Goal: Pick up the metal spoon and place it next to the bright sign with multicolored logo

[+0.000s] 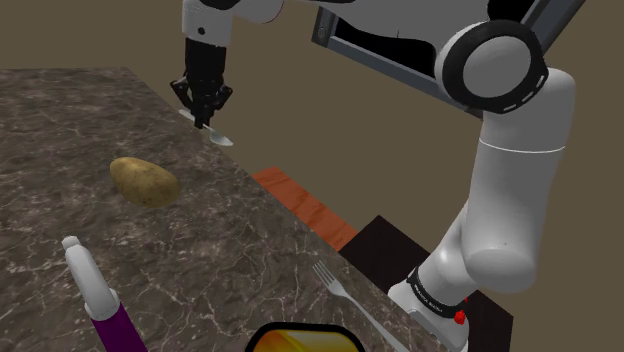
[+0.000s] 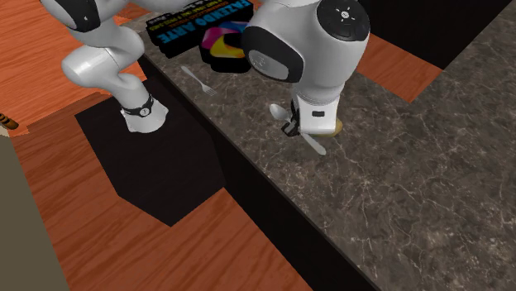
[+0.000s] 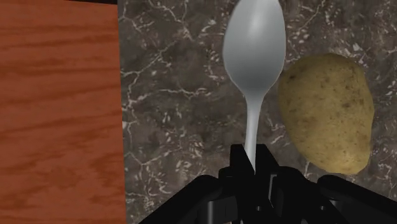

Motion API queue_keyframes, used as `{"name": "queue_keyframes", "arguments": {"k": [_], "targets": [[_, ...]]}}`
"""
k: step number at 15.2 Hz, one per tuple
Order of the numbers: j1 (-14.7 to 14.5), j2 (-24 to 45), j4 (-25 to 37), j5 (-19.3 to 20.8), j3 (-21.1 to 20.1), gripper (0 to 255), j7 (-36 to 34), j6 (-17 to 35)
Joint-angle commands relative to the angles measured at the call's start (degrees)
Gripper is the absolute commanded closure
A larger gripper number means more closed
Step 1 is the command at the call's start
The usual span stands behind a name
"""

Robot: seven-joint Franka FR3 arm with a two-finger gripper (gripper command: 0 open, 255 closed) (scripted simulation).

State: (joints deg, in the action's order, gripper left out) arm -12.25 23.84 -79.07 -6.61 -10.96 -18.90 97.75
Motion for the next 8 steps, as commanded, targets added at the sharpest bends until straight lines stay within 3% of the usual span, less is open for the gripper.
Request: {"name": "queue_keyframes", "arguments": {"k": [1, 8], "targets": [[-1.5, -1.6, -2.7, -0.2, -0.7, 255, -2.1, 1.5], [-6.8, -4.2, -7.1, -0.4, -3.5, 255, -9.8, 4.7]]}}
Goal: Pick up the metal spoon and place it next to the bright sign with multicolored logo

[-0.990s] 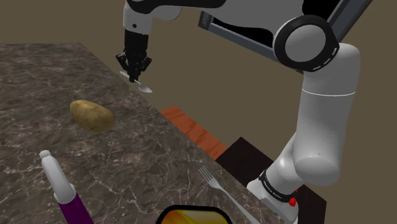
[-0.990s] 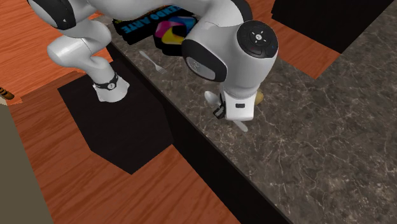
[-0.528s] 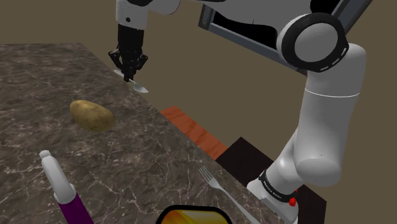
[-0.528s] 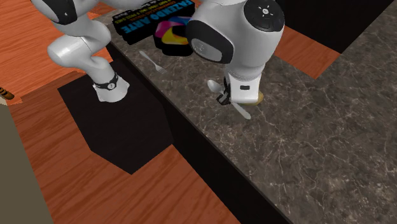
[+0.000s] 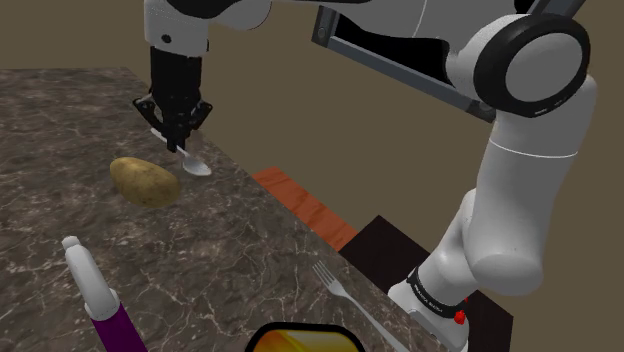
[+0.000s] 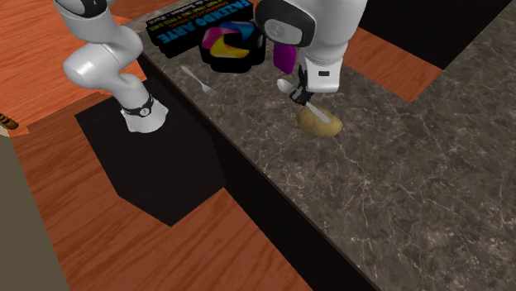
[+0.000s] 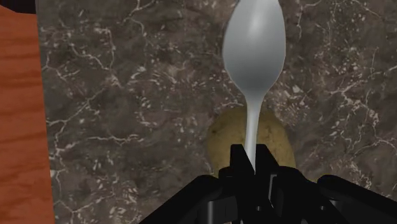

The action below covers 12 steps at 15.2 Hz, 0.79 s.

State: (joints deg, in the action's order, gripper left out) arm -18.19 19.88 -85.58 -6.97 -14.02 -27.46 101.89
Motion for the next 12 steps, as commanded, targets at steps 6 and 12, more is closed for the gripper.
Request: {"name": "queue_keyframes", "arguments": {"k": [6, 12], "targets": [[-5.7, -0.4, -1.3, 0.5, -2.8, 255, -8.3, 2.5], [-11.1, 1.6, 0.8, 1.7, -4.9, 255, -15.8, 3.5]]}}
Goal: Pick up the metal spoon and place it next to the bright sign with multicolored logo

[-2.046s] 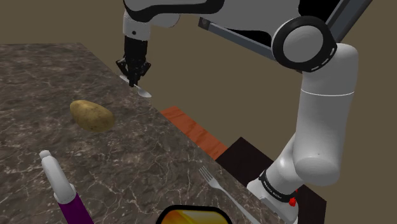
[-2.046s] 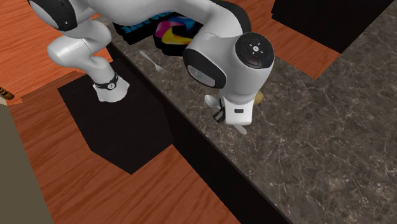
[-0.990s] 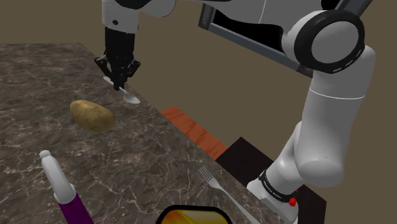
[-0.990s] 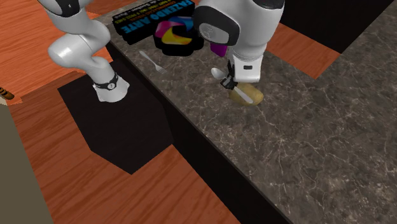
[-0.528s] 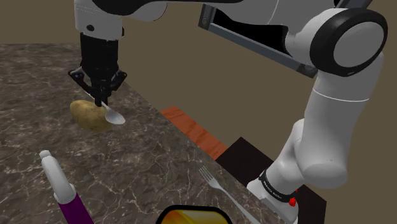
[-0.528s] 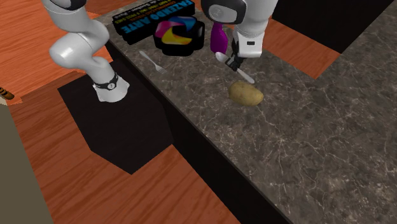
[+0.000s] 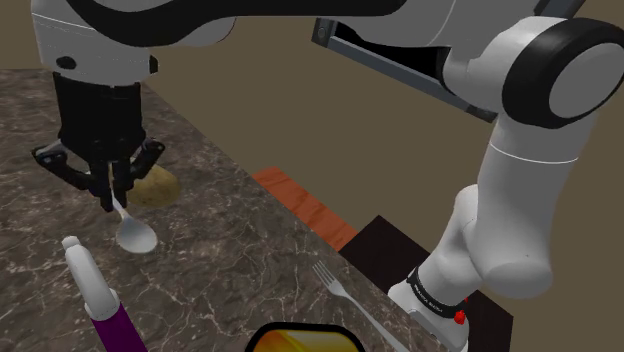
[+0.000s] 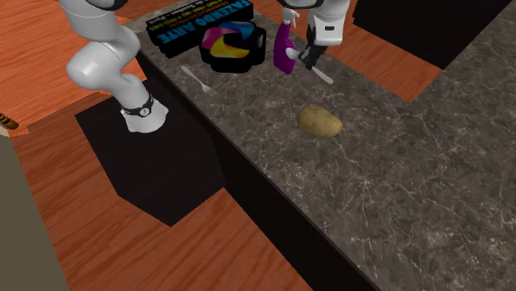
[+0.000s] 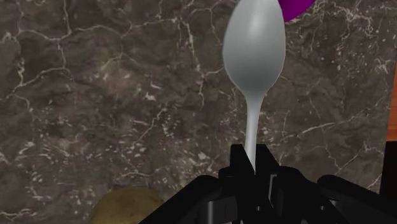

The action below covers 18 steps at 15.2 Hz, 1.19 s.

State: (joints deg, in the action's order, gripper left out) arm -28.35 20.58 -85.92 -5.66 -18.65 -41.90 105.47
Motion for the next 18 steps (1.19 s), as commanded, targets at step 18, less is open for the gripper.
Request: {"name": "queue_keyframes", "arguments": {"k": [18], "targets": [[-22.7, 21.2, 31.8, 8.7, -2.8, 255, -22.9, -7.2]]}}
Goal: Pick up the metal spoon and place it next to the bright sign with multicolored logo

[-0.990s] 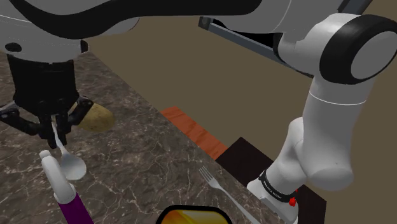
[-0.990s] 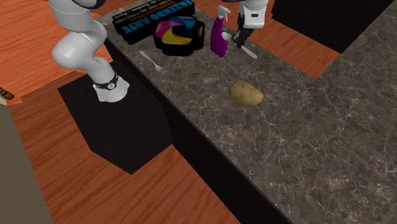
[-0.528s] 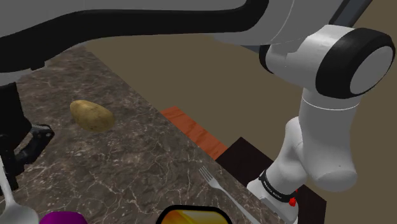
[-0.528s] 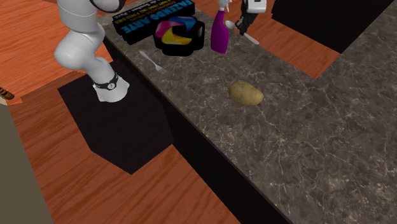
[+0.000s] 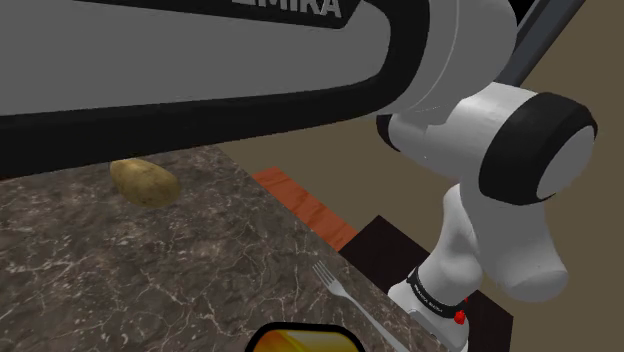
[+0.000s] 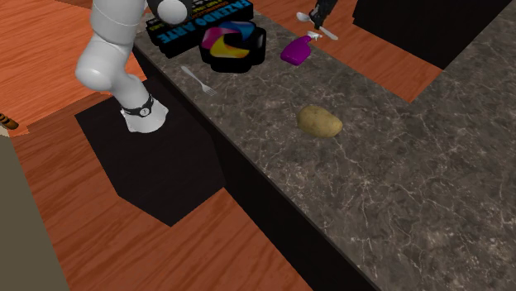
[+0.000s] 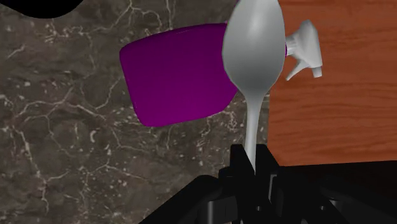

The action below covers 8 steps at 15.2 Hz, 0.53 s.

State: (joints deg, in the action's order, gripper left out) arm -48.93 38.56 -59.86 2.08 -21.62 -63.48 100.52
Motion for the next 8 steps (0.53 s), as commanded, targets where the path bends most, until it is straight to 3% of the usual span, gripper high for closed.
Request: {"name": "queue_keyframes", "arguments": {"k": [1, 2, 8], "targets": [[-3.9, 5.7, 10.0, 1.6, 0.3, 255, -2.3, -3.8], [-6.3, 9.3, 16.3, 2.4, 0.7, 255, -3.3, -6.3], [-4.8, 7.1, 7.6, 1.9, 0.5, 255, -2.9, 0.1]]}}
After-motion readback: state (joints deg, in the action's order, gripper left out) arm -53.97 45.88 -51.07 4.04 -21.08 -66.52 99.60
